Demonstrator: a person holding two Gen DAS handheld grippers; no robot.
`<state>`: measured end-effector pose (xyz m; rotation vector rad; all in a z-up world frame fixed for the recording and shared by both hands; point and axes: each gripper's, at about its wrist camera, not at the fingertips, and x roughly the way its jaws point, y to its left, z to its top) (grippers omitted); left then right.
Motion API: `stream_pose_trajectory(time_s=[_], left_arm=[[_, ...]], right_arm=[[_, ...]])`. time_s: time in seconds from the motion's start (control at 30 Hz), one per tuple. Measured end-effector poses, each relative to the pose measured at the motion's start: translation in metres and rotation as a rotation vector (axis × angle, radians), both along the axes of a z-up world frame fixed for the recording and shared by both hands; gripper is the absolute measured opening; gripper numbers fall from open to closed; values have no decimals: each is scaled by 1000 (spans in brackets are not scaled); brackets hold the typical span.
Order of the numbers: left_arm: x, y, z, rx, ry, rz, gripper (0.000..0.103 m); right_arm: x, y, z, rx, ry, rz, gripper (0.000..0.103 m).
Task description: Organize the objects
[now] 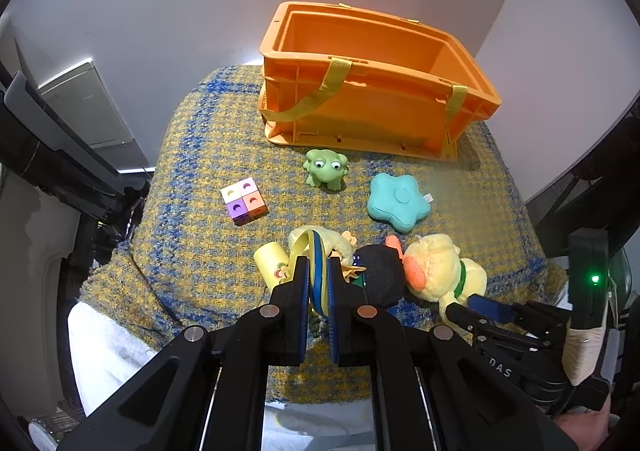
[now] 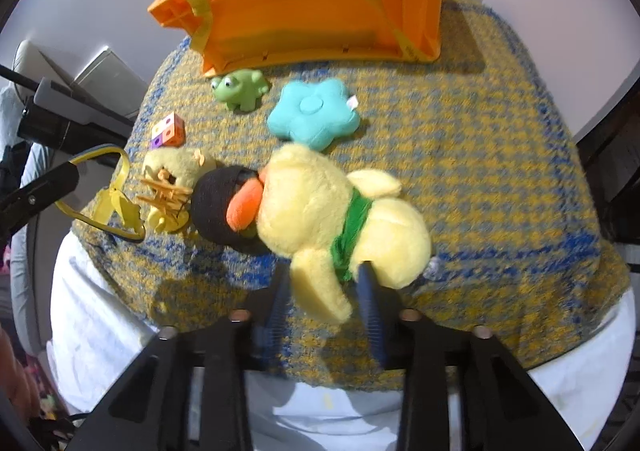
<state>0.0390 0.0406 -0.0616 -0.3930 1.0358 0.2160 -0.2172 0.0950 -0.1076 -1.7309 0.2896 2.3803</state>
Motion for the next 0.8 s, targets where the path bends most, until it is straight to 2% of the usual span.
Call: stream_pose_trajectory(time_s=[0.13,0.23,0.37,0.6,0.67,0.7,0.73,0.8], left_arm=[[-3,2,-2,-2,5,2,10],[-3,2,-2,-5,6,-1,10],[-3,2,-3,-8,5,-6,10],[-6,1,0,-6,-3,-19,10],[-6,1,0,-7,-5,-22,10],[-7,1,1,-7,-5,-23,10],[-7,1,1,-7,-6,-24,10],[-8,1,1,-6,-9,-25,10]], right_arm=[[-1,-3,-9,-25,-14,5,14],[-1,-3,-12,-36,-18,6,14],[-1,-4,-9,-44,11,6,2],[3,-6,4,-22,49,0,2],[4,-5,7,-10,44,-14,15],[4,-5,7,-2,36,-20,44],[4,-5,8,11,33,-29,69],[5,-6,11,29,51,-28,72]])
